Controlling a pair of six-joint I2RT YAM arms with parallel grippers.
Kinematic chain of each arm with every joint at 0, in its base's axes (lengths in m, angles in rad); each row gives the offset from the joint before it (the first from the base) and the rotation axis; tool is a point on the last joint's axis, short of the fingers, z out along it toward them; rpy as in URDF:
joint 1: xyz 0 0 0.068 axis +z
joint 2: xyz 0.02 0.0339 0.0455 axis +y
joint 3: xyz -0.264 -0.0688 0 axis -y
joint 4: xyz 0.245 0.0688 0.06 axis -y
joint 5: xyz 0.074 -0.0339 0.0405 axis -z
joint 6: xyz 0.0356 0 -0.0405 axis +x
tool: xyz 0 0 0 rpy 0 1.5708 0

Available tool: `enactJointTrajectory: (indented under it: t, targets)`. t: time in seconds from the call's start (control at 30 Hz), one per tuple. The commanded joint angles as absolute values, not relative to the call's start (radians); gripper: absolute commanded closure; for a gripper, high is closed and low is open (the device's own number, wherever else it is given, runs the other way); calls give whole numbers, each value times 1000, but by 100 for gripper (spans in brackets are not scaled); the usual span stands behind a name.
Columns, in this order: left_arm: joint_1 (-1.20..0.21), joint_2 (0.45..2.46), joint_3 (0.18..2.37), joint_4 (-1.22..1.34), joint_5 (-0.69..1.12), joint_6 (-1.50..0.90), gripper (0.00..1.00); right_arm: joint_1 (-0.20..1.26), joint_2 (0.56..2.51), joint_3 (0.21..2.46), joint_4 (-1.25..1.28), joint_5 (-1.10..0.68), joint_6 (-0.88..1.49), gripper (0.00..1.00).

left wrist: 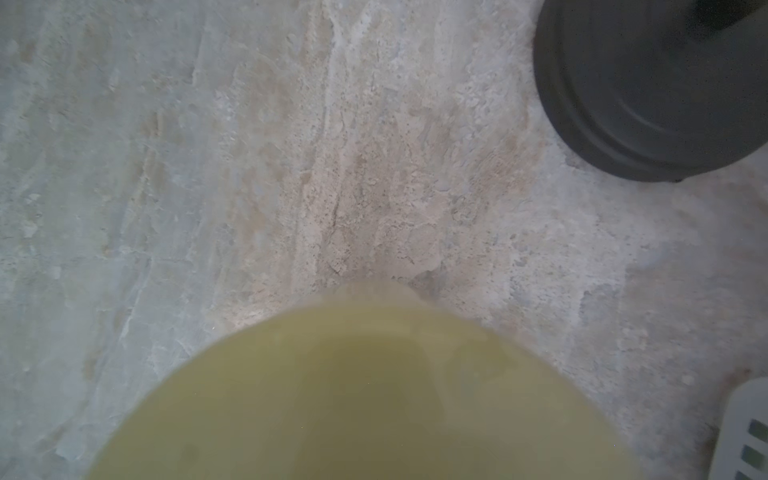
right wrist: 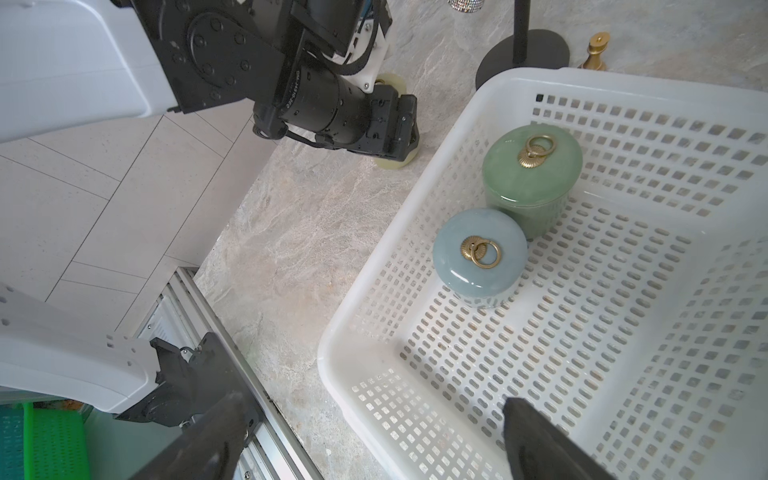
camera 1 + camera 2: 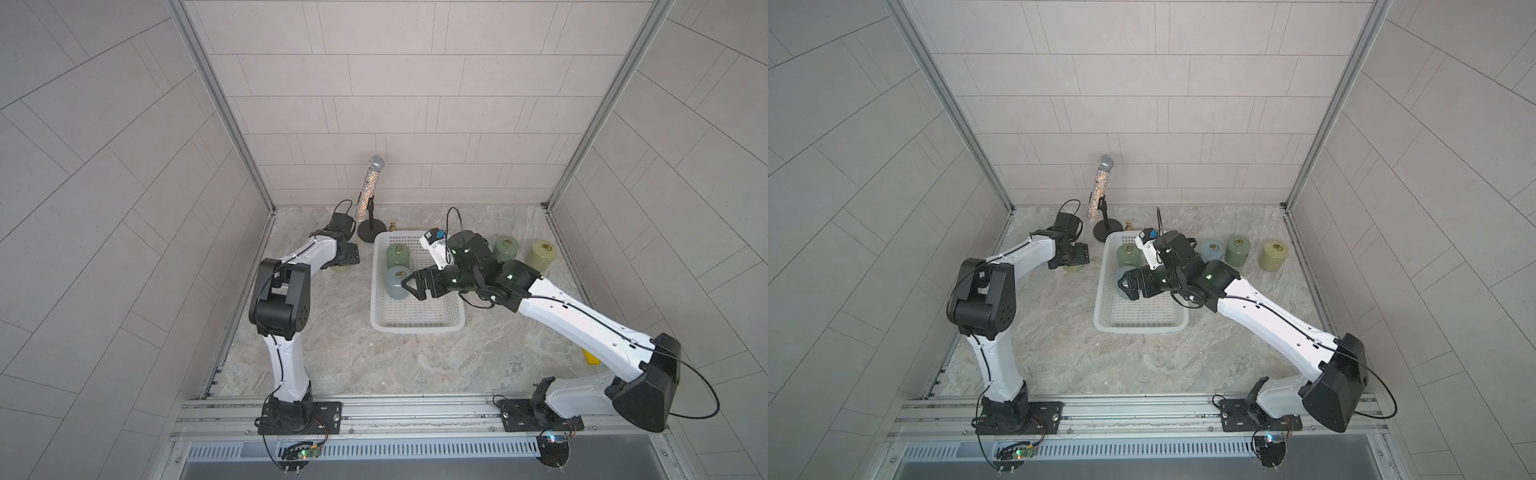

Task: Take the tea canister out of the basket
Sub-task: Place the tea canister at the center of the board.

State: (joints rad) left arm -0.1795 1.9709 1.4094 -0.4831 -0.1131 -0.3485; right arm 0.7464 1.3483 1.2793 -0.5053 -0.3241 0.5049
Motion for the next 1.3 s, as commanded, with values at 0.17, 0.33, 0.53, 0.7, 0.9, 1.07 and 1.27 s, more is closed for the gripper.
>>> enactJointTrajectory:
  t: [0.17, 0.33, 0.53, 0.7, 0.9, 1.07, 1.27]
  targets:
    - [-173, 1992, 1480, -403, -116, -334, 19, 753, 1347, 1290, -520, -302, 506, 0]
    - [-174, 1997, 1472, -402, -123, -335, 19, 754, 1347, 1290, -521, -300, 509, 0]
    - [-170, 2005, 1463, -403, -110, -341, 17, 755, 1351, 1290, -519, -301, 509, 0]
    - [-167, 2013, 1458, -410, -80, -350, 15, 756, 1349, 1290, -523, -299, 509, 0]
    - [-167, 2007, 1442, -411, -80, -347, 11, 756, 1344, 1284, -520, -297, 510, 0]
    - [-167, 1994, 1430, -413, -76, -348, 7, 756, 1347, 1284, -515, -300, 511, 0]
    - [-167, 1972, 1406, -411, -77, -350, 3, 759, 1343, 1282, -513, -302, 512, 0]
